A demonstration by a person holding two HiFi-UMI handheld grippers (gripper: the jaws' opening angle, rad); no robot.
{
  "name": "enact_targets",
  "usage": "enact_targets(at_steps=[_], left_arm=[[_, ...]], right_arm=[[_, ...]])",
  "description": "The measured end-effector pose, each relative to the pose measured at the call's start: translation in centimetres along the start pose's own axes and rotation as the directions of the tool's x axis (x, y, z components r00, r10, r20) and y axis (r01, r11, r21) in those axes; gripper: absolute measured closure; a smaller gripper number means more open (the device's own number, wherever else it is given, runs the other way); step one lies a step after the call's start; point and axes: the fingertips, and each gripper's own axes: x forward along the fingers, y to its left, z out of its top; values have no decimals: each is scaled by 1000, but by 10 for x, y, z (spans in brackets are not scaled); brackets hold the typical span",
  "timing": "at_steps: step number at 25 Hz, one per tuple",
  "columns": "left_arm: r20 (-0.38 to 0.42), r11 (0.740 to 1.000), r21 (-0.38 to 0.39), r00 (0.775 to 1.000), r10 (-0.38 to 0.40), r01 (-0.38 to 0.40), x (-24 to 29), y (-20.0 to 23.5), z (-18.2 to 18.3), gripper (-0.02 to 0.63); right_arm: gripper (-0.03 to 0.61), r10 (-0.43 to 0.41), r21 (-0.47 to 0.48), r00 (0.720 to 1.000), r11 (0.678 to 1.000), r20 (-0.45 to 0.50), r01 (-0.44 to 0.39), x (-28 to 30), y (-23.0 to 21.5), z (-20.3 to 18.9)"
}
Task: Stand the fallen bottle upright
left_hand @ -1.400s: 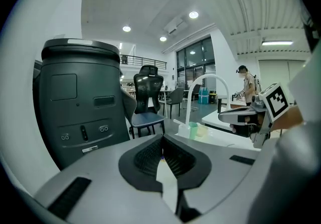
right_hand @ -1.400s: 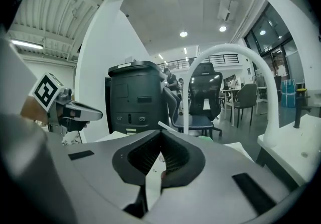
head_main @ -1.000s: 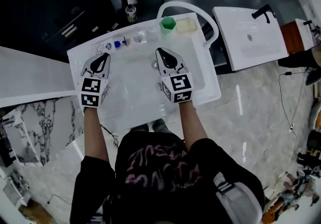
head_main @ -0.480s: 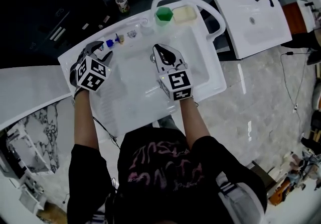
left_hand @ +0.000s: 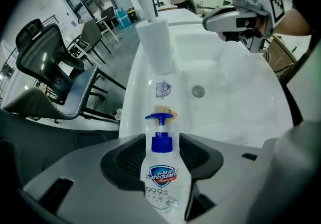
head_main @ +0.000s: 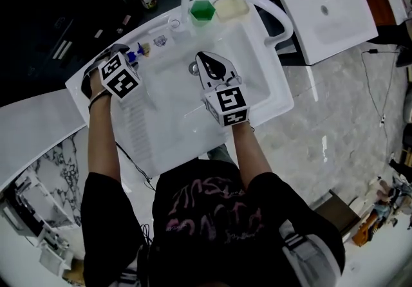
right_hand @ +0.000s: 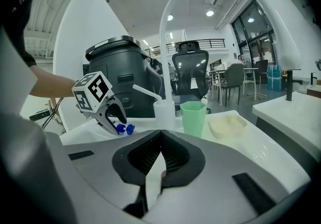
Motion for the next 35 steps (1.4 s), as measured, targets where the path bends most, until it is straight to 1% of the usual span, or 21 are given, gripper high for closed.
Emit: enact_targets(at_steps=[3,5,7,11,14,17,20,23,26,29,32,35], left_arm=[[-27,1000,13,999,-27,27,10,-1,2,399],[-47,999,20,998,-43,44,14,-1,2,415],[-57,999,22,997,-45,46,17,0,3,453],[-61,998,31,997,-52,54,18,0,3,465],[-43,997,35,997,-60,61,16,-2,3,466],[-10,998,41,999,-41,41,11,-1,6,468],[40,1000,23,999,-8,7,-1,4,12,468],[113,1000,-17,993,19,-17,-18,10,19,468],[201,996,-85,978,50,-33,-37,15,21,469],[293,987,-157,952,85,-39,-57,18,19,469],[372,973,-224,918,137,-55,-78,23,10,469],[443,956,-285,875,196,-69,-96,27,-6,471]], right_arm=[[565,-3,1,1000,1000,-12,3,3,-3,-5],[565,-5,5,1000,1000,-14,5,4,-5,-5],[565,-9,7,1000,1000,-12,9,4,-7,-4],[565,-19,9,1000,1000,-15,19,3,-10,-5],[565,-20,6,1000,1000,-21,20,1,-9,-7],[565,-16,4,1000,1000,-16,16,-1,-8,-4],[565,-13,0,1000,1000,-14,13,-4,-6,-2],[565,-7,-6,1000,1000,-9,7,-6,-2,0],[565,8,-17,1000,1000,-6,-8,-7,5,3],[565,23,-30,1000,999,-1,-23,-9,12,8],[565,38,-45,999,998,0,-38,-9,21,11],[565,56,-62,998,997,-6,-56,-8,30,14]])
